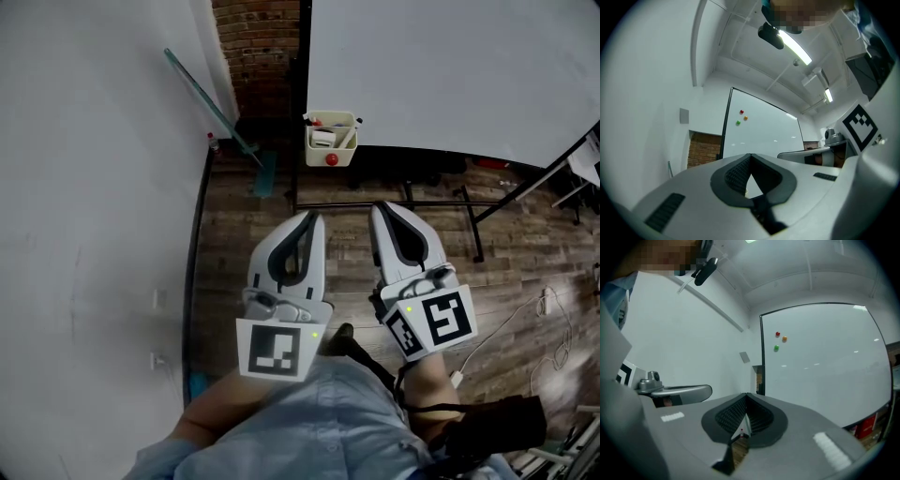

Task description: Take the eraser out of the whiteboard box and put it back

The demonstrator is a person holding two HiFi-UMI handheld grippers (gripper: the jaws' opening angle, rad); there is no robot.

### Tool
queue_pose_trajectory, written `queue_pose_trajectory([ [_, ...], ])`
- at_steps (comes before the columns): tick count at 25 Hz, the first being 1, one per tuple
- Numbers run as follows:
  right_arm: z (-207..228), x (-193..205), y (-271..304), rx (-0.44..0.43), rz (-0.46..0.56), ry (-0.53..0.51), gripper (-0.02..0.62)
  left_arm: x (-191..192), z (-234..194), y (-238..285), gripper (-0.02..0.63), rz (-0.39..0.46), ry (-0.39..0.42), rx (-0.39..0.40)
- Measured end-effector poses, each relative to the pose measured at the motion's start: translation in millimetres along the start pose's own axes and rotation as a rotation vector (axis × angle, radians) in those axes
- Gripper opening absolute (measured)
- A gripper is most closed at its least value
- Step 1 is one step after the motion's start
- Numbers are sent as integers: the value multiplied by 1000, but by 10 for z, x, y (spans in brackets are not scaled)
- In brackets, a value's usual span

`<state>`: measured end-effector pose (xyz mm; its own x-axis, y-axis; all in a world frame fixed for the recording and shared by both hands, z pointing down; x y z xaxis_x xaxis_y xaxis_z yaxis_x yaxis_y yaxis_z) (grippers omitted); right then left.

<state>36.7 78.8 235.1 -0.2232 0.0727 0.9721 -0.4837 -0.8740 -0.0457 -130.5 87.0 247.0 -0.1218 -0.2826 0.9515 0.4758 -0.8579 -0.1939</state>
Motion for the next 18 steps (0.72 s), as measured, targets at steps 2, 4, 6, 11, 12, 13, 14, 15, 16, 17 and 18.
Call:
queue_pose_trajectory([
  [2,19,-17,39,3,2,-5,2,18,-25,28,5,0,-4,1],
  [4,49,-27,84,1,4,-7,2,36,-49,61,5,-1,0,-2],
  [6,85,-25,140,-3,6,-8,2,57,-79,102,5,-2,4,-10],
  [11,207,0,316,-36,6,4,2,96,-163,258,5,-8,32,-44],
  [12,243,5,358,-44,4,8,2,103,-173,301,5,-11,38,-49],
  [13,284,11,403,-52,1,12,3,113,-181,349,5,-16,44,-54],
  [14,329,21,451,-59,-2,17,3,127,-187,400,5,-21,48,-58],
  [15,376,33,502,-66,-6,23,3,147,-194,454,5,-29,52,-62],
  [16,426,46,555,-73,-10,31,3,171,-203,511,5,-39,55,-65],
  [17,476,59,611,-80,-14,38,3,195,-212,572,5,-49,58,-68],
  [18,528,71,667,-87,-18,44,3,217,-222,636,5,-58,60,-72],
])
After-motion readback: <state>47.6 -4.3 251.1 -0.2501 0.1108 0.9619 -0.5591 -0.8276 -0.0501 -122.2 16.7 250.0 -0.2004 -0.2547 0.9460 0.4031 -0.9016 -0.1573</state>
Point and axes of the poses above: the fingertips, and each gripper's own axes: y forward along the fingers, z to its right, x out of its underside, the point moved 9 cm from there along -y, backward along the fingers, and after that the axes turned 15 degrees about y, right-handed, at the moved point
